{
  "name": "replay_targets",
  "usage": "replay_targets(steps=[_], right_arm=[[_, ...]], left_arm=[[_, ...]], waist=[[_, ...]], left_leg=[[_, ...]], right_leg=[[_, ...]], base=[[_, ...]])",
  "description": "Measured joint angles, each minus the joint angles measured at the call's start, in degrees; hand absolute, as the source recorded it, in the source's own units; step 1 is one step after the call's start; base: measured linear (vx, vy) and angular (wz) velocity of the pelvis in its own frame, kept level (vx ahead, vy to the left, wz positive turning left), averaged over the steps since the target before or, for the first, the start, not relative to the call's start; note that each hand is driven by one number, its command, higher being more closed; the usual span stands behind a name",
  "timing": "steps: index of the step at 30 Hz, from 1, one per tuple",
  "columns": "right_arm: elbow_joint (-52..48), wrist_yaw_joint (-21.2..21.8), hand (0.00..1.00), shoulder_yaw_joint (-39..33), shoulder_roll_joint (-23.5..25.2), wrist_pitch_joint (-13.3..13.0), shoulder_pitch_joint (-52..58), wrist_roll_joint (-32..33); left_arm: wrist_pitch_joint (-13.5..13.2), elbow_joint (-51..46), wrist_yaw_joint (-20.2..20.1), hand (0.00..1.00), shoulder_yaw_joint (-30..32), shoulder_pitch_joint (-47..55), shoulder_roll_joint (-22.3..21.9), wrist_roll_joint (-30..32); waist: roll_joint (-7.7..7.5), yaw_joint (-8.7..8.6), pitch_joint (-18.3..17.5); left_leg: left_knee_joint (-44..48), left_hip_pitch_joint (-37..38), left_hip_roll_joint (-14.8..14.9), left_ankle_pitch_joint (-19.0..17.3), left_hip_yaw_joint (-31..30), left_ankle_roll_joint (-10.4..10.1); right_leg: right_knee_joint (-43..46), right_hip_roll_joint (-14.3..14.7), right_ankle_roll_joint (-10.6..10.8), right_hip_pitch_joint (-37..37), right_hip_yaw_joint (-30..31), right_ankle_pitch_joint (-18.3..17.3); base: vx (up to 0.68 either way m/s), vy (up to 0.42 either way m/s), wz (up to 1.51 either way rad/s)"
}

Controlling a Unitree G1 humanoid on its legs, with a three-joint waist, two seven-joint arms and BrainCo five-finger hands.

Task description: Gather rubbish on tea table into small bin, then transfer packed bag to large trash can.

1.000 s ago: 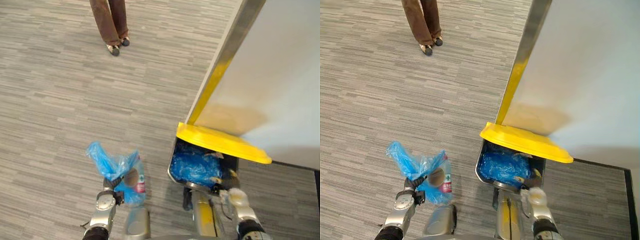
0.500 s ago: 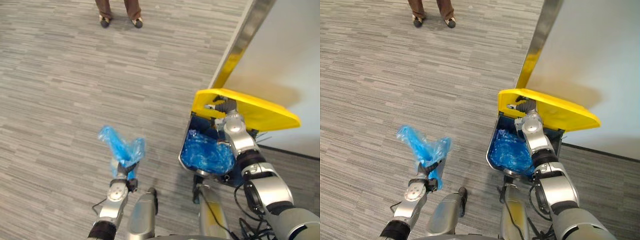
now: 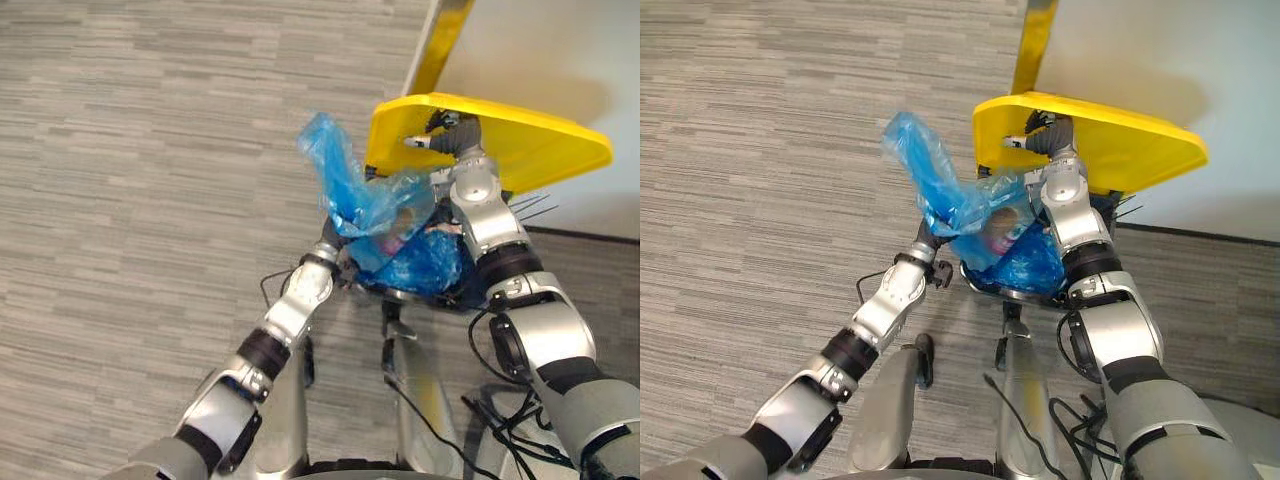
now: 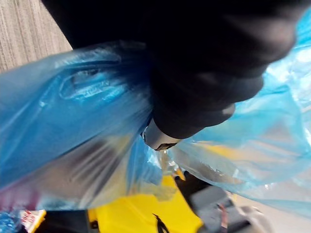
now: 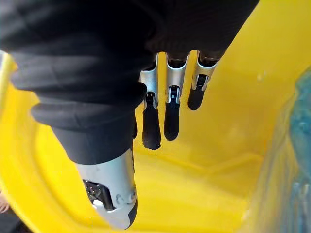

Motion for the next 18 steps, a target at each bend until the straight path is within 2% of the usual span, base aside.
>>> replay_targets(steps=[3,4,7,10,13,18], right_arm=[[-1.4,0.0,0.00,0.0,-1.2,-0.1,-1.2,0.0],[-1.4,-0.1,0.00,0.0,-1.4,-0.1,-1.8,0.0],[-1.4,-0.4,0.00,0.0,-1.3,-0.1,-3.8,0.7],[-2.7,-1.1,0.00,0.0,-0.2,0.1,-4.0,1.6],[-9.5,-1.5,0.00,0.0,3.6,0.6,-3.7,1.7],[-13.5,-1.6,0.00,0.1,6.6,0.8,-2.5,1.7]], left_arm=[[0.8,7.8,0.0,1.00,0.4,-4.4,-0.2,1.1],[1.2,9.5,-0.1,0.00,0.4,-5.7,-0.3,1.5],[1.7,16.4,-0.3,0.00,0.5,-10.0,-1.5,2.8],[3.2,21.0,-0.6,0.00,1.1,-12.3,-4.6,3.1],[4.4,21.5,-2.2,0.00,4.3,-12.1,-7.7,3.2],[4.7,19.9,-3.4,0.00,5.8,-11.5,-9.9,4.5]], waist=[[-0.05,-0.76,1.7],[-0.08,-1.05,2.4],[-0.20,-1.37,3.6],[-0.34,-1.47,4.3],[-0.42,-1.46,4.4],[-0.44,-1.48,4.4]], left_leg=[[0.9,-2.1,0.1,-0.1,0.2,0.0],[1.2,-2.8,0.2,-0.2,0.2,0.0],[3.5,-7.4,1.0,-0.8,0.7,-0.2],[6.1,-11.1,2.7,-2.2,1.1,-0.5],[8.1,-13.3,4.7,-3.9,3.2,-0.7],[8.5,-13.2,6.0,-4.8,4.5,-0.9]], right_leg=[[1.0,0.1,0.0,-2.3,0.5,0.0],[1.2,0.2,0.0,-3.0,0.5,0.0],[1.8,1.1,-0.1,-7.4,1.2,0.6],[3.6,2.4,-0.1,-11.1,1.5,0.5],[4.8,4.0,-0.3,-14.4,3.3,0.4],[5.2,5.0,-0.7,-15.0,4.0,0.1]], base=[[-0.01,-0.025,-0.07],[-0.03,-0.027,-0.05],[-0.01,-0.025,-0.18],[0.04,-0.028,-0.24],[0.09,-0.026,-0.40],[0.06,-0.022,-0.18]])
